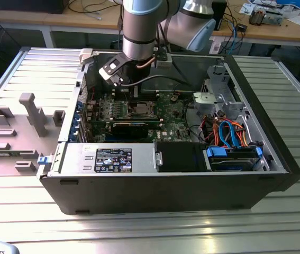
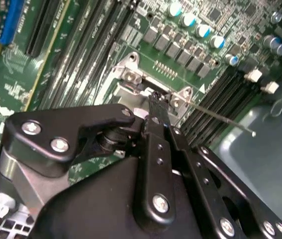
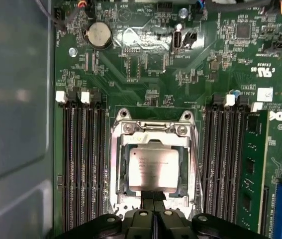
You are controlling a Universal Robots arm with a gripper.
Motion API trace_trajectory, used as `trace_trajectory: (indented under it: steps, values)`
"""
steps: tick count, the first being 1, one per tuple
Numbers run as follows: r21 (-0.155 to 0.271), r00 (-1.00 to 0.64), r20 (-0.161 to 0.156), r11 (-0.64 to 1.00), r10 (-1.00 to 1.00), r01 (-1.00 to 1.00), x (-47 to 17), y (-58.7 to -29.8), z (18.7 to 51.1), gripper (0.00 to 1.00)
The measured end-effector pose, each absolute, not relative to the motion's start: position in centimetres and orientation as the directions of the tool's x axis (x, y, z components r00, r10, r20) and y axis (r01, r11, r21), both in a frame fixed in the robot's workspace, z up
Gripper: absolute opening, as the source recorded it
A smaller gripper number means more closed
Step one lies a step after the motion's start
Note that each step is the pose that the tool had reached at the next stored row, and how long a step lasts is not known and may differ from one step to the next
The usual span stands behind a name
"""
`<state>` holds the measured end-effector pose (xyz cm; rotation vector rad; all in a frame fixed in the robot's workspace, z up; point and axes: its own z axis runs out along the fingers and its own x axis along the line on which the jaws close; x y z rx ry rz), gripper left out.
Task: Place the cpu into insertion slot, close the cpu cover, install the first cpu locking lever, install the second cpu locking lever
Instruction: 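Close the cpu cover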
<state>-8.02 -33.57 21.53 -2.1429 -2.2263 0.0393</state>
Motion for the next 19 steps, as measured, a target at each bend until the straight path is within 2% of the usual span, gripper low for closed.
trace_trajectory:
  steps: [12,19]
  values:
    - [-0.054,-0.046,0.02,0.047,0.999,0.997,-8.05,-33.59,20.46,0.11]
    - [-0.056,-0.046,0.021,0.047,0.999,0.997,-7.45,-33.57,21.16,0.11]
